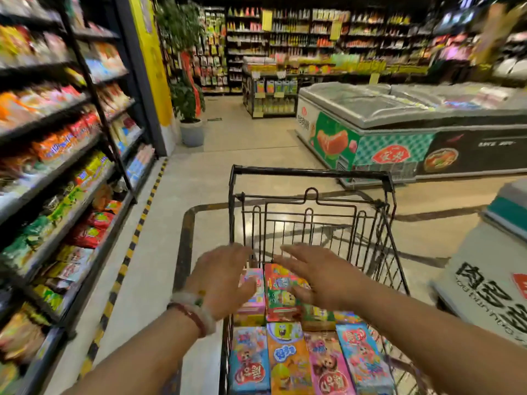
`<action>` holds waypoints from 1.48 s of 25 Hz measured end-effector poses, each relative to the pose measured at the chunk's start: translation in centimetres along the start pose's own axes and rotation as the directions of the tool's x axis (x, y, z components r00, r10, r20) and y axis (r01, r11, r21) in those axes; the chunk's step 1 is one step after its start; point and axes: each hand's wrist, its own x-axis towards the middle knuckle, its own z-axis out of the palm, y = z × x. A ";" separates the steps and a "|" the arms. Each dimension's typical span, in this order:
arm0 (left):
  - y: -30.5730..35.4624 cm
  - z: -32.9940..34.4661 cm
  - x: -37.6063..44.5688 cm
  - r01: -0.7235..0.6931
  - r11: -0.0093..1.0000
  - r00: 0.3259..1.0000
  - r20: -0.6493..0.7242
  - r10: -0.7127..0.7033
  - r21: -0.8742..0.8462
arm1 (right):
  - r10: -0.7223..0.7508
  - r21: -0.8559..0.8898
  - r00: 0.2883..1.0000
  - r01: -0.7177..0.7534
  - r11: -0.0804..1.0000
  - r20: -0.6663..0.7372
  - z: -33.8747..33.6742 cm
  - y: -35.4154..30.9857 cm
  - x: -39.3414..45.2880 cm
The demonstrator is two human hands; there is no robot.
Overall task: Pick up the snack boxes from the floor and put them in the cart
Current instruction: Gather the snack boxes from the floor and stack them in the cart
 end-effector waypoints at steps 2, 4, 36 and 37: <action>0.5 -5.4 -2.0 -0.023 0.996 0.998 -0.053 0.028 0.092 | 0.058 -0.020 0.988 -0.061 0.998 -0.142 -6.0 -2.6 -1.1; 0.9 -9.6 -4.8 -0.014 0.990 0.998 -0.050 0.022 0.143 | 0.228 0.114 0.958 -0.210 0.971 -0.174 -10.5 -4.8 -3.4; 18.7 -17.1 -54.7 0.806 0.541 0.591 -0.297 -0.750 0.240 | -0.706 0.070 0.697 0.716 0.694 -0.127 -15.5 -33.8 -26.1; 19.2 -17.2 -57.2 0.827 0.507 0.561 -0.295 -0.773 0.244 | -0.725 0.086 0.679 0.734 0.673 -0.118 -15.2 -35.8 -27.1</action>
